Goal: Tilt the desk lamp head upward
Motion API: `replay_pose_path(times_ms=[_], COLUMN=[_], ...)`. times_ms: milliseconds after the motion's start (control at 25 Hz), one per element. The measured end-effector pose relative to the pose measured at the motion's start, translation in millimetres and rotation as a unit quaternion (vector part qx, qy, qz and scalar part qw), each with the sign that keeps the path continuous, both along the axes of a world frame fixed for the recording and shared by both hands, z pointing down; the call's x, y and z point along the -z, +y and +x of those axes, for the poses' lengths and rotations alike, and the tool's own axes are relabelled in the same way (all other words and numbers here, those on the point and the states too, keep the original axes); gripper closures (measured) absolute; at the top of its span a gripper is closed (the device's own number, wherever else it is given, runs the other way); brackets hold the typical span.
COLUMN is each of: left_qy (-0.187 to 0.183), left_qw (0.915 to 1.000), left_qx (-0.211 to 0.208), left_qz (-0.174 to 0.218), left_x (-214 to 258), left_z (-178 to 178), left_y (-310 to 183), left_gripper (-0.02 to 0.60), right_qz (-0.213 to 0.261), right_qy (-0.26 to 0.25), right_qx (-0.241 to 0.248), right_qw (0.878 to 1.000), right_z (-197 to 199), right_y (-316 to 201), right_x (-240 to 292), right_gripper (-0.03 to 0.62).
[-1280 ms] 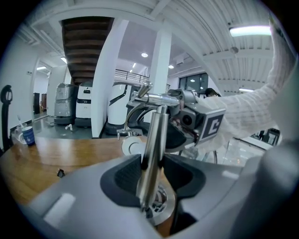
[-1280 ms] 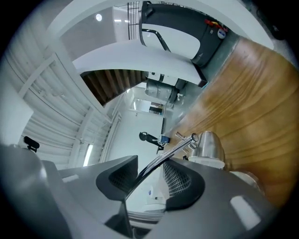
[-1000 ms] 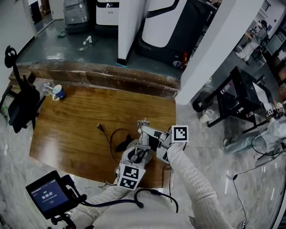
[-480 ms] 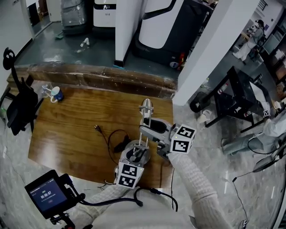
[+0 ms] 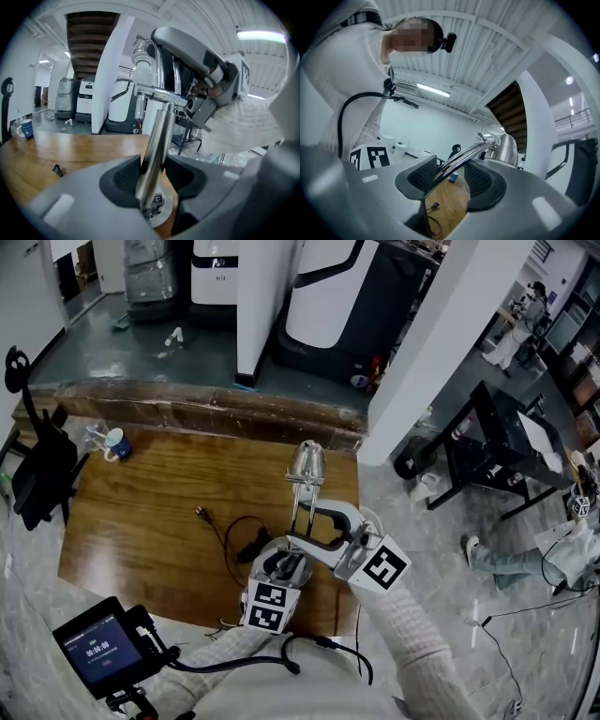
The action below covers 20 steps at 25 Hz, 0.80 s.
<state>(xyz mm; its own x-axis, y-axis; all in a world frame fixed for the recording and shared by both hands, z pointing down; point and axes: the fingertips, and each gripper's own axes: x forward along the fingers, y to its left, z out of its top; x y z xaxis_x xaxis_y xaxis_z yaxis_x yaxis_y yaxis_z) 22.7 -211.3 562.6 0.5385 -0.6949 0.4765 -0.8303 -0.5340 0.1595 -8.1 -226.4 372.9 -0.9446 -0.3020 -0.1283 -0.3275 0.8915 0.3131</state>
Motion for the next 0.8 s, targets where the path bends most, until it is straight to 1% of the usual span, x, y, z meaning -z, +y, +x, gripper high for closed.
replay_pose_path(times_ms=[200,480,560,800], left_qy=[0.0,-0.002,-0.003,0.007], left_qw=[1.0,1.0,1.0,0.9999], left_qx=[0.0,-0.004,-0.006,-0.005], left_qz=[-0.004,0.0,-0.004,-0.012], left_x=[-2,-3,-1,-6], left_z=[0,2,2,2], left_y=[1,-3,-3,-1], left_gripper=[0.425,0.425,0.425,0.416], right_qz=[0.051,0.09,0.089,0.053], right_qy=[0.019,0.033,0.034,0.017], right_qx=[-0.016,-0.015,-0.015,-0.017], right_qw=[0.998,0.995,0.995,0.998], right_z=[1,2,3,3], right_y=[11,15,15,15], right_x=[-8,-11,-11,-7], right_gripper=[0.411,0.405,0.407,0.413])
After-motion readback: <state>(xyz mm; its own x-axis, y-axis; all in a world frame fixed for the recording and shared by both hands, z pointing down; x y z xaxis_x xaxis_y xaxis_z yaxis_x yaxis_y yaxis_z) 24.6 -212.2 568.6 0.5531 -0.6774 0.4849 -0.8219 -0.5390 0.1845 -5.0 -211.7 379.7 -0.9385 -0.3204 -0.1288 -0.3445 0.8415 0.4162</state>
